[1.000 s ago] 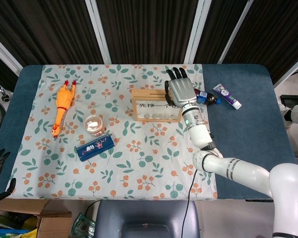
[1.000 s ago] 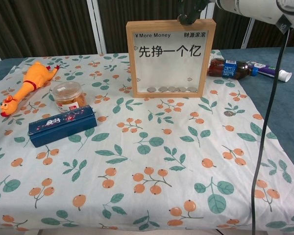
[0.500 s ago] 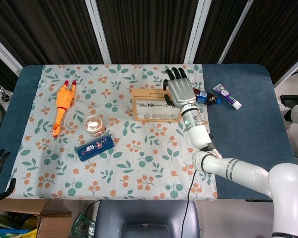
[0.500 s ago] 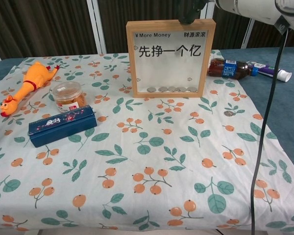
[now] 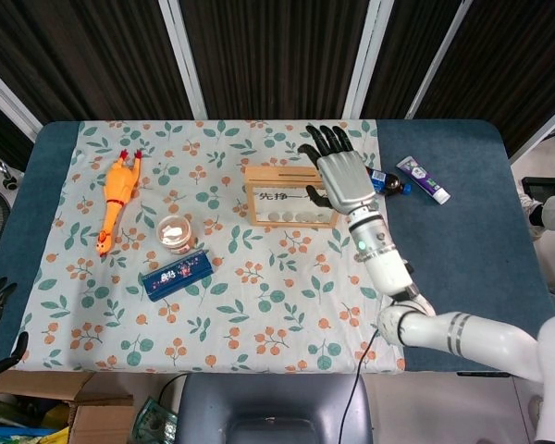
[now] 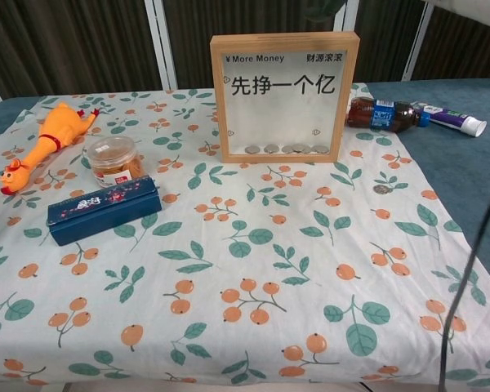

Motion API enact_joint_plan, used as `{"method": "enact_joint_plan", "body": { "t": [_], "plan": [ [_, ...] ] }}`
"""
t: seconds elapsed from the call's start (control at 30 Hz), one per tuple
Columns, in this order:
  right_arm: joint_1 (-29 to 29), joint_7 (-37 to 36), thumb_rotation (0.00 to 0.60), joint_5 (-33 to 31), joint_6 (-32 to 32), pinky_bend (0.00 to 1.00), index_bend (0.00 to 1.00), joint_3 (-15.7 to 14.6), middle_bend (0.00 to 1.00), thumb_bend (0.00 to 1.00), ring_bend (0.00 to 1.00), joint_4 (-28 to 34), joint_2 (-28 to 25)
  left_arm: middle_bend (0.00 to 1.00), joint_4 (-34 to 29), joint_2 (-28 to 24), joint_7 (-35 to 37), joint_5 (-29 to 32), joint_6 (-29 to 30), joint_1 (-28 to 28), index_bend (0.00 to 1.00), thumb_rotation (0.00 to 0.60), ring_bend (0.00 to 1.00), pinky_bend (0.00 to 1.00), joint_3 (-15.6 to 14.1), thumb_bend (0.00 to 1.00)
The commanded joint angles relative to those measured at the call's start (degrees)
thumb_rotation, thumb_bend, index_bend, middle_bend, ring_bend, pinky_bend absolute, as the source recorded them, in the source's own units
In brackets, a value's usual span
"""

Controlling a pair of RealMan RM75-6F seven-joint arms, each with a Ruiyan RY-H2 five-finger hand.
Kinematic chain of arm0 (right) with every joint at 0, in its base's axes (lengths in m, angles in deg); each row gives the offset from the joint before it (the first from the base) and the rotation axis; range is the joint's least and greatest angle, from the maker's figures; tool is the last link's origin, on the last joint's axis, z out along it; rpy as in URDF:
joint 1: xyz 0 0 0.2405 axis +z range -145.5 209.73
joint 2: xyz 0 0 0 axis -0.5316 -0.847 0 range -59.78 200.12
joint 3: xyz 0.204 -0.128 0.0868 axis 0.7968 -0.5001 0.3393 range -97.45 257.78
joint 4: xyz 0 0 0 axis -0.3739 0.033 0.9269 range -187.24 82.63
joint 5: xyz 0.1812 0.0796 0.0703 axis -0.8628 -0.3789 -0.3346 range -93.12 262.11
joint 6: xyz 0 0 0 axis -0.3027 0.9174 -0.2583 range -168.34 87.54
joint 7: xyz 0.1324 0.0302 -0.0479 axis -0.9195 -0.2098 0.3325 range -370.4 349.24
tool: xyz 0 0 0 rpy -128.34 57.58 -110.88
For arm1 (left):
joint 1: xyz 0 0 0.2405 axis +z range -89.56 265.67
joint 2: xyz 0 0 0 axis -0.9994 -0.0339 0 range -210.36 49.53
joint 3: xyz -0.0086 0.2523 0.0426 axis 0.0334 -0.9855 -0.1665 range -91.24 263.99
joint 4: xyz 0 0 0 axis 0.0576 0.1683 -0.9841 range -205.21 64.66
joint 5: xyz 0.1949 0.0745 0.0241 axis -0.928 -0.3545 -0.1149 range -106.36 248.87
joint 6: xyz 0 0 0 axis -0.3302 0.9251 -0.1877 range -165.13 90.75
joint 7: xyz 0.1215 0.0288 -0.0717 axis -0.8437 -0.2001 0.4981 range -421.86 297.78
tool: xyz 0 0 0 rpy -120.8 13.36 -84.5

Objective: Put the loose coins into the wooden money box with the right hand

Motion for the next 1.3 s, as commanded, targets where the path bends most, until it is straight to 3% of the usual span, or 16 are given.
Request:
{"method": "enact_joint_plan", "body": {
  "t": [0.03,0.17,0.33,0.43,0.63,0.73,0.9,1.1,1.3],
  "plan": [
    [-13.8,-7.4,0.6,16.2,13.6,0.0,0.38,-9.7,0.14,0.43,0.0,13.8,-7.4,0.0,-0.2,0.2,-0.6,-0.2,0.0,0.0,0.0,0.6,0.0,0.0,-0.1,0.44],
    [-20.5,-10.3,0.6,23.9,17.9,0.0,0.41,-16.6,0.14,0.43,0.0,13.1,-7.2,0.0,-0.5,0.3,-1.3,-0.2,-0.1,-0.1,0.0,0.6,0.0,0.0,-0.1,0.44],
    [-24.9,-13.8,0.6,27.1,17.2,0.0,0.45,-20.9,0.14,0.43,0.0,2.7,-1.8,0.0,-0.6,0.3,-1.2,-0.1,0.1,0.0,0.0,0.6,0.0,0.0,0.0,0.44],
    [-25.9,-16.5,0.6,26.0,15.0,0.0,0.49,-20.8,0.14,0.43,0.0,-3.7,1.6,0.0,-0.5,0.2,-0.9,-0.1,0.2,0.1,0.0,0.6,0.0,0.0,0.0,0.44],
    [-26.0,-18.3,0.6,23.4,10.8,0.0,0.54,-20.4,0.14,0.43,0.0,-9.8,4.8,0.0,-0.4,0.2,-0.7,-0.1,0.3,0.1,0.0,0.6,0.0,0.0,0.0,0.44],
    [-25.1,-21.2,0.6,21.2,5.2,0.0,0.58,-18.9,0.14,0.43,0.0,-19.5,10.6,0.0,-0.2,0.2,-0.5,0.1,0.4,0.2,0.0,0.6,0.0,0.0,0.1,0.44],
    [-24.0,-22.9,0.6,20.9,1.4,0.0,0.6,-16.9,0.15,0.45,0.0,-32.6,17.5,0.0,-0.1,0.2,-0.2,0.3,0.2,0.1,0.0,0.6,0.0,0.0,0.2,0.44],
    [-22.8,-24.1,0.6,21.3,-1.9,0.0,0.61,-15.3,0.15,0.46,0.0,-40.7,21.6,0.0,0.0,0.2,0.0,0.4,0.2,0.1,0.0,0.6,0.0,0.0,0.3,0.44],
    [-21.3,-24.7,0.6,21.6,-4.7,0.0,0.61,-13.7,0.15,0.46,0.0,-44.5,24.3,0.0,0.0,0.3,-0.1,0.3,0.0,0.0,0.0,0.6,0.0,0.0,0.3,0.44]
  ]
}}
